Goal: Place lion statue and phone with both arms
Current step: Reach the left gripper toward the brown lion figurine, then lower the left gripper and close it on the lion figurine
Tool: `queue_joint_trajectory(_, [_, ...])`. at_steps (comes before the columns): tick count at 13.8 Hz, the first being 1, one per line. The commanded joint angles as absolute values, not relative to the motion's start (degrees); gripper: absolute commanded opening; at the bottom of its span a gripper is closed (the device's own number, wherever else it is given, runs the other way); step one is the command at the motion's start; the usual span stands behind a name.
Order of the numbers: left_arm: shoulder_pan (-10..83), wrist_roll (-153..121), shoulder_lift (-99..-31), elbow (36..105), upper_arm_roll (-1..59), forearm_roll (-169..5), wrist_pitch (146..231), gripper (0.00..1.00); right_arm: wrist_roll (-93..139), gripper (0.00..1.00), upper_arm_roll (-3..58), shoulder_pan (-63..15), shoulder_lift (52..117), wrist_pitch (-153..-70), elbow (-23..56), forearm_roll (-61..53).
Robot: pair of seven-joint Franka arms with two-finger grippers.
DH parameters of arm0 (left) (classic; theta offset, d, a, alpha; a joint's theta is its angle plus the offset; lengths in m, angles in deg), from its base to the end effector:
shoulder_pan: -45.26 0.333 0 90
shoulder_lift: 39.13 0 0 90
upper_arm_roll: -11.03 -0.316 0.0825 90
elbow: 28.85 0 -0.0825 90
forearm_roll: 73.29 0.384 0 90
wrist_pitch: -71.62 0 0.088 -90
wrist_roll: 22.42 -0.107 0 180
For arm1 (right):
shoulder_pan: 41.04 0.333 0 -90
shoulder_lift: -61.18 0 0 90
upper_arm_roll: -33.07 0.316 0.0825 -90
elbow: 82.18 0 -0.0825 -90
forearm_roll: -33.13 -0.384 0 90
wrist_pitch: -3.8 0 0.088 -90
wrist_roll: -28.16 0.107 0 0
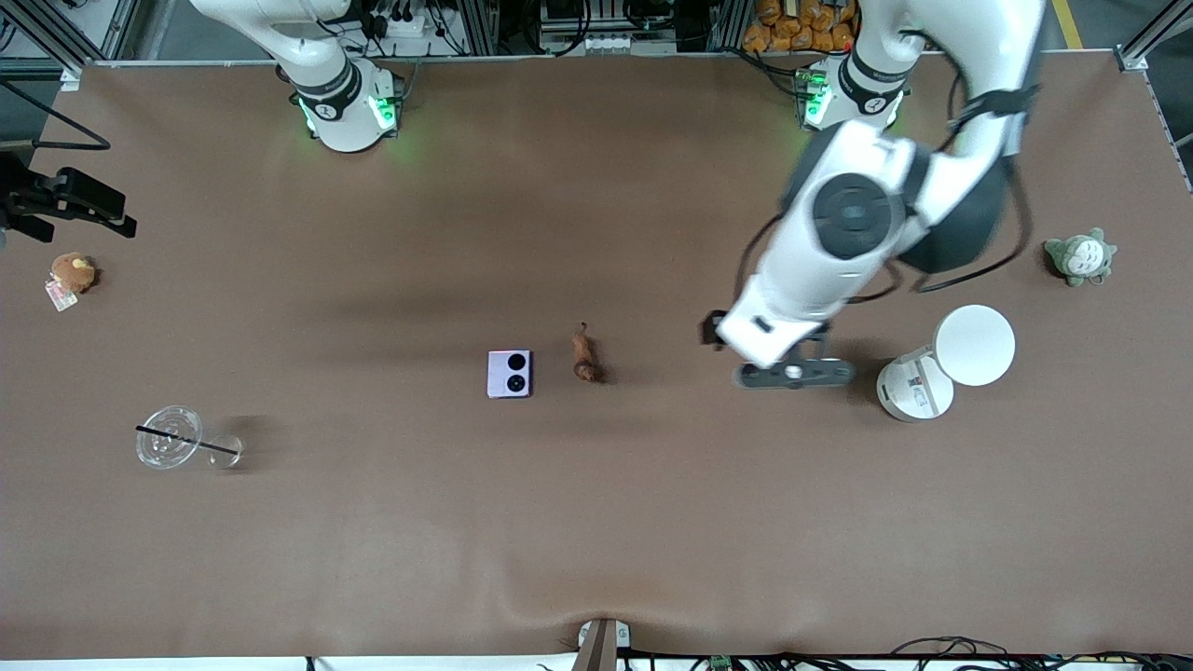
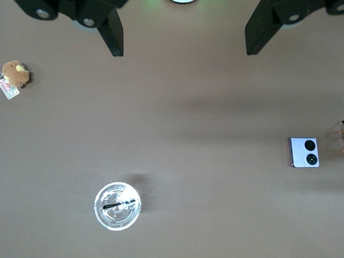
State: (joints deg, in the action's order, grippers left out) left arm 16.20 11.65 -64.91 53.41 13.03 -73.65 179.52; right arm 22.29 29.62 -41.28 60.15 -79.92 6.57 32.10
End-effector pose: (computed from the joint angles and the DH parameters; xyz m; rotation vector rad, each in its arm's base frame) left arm 0.5929 -0.3531 0.4341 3.1236 0.0905 -0.0207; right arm 0.5366 -0.0328 0.6353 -3.1144 -0.0614 0.1060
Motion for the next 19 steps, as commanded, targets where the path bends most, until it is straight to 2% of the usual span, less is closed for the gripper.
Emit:
queue_joint_trajectory(1, [13.3, 17.5, -68.3, 49.9, 12.4, -74.1, 182.2, 1.00, 23.1, 1.00, 30.0, -41.6, 59.2, -80.1, 7.1, 32.7])
queue_joint_trajectory(6, [7.8, 25.4, -75.9, 44.4, 12.0, -74.2, 186.2, 1.00, 23.1, 1.00, 30.0, -41.6, 59.2, -80.1, 7.1, 32.7])
queue_joint_trajectory(13, [1.3, 31.6, -83.9, 44.5, 11.9, -74.0, 197.0, 1.00, 23.2, 1.00, 29.9, -41.5, 59.4, -80.2, 7.1, 32.7])
queue_joint_trajectory(18, [-0.9, 33.2, -87.8, 44.9, 11.8, -73.7, 200.6, 1.00, 23.1, 1.00, 30.0, -41.5, 59.4, -80.3, 7.1, 32.7])
queue_joint_trajectory(19, [-0.9, 33.2, -87.9, 45.2, 11.8, -73.7, 200.6, 0.98, 23.2, 1.00, 30.0, -41.5, 59.4, -80.3, 7.1, 32.7])
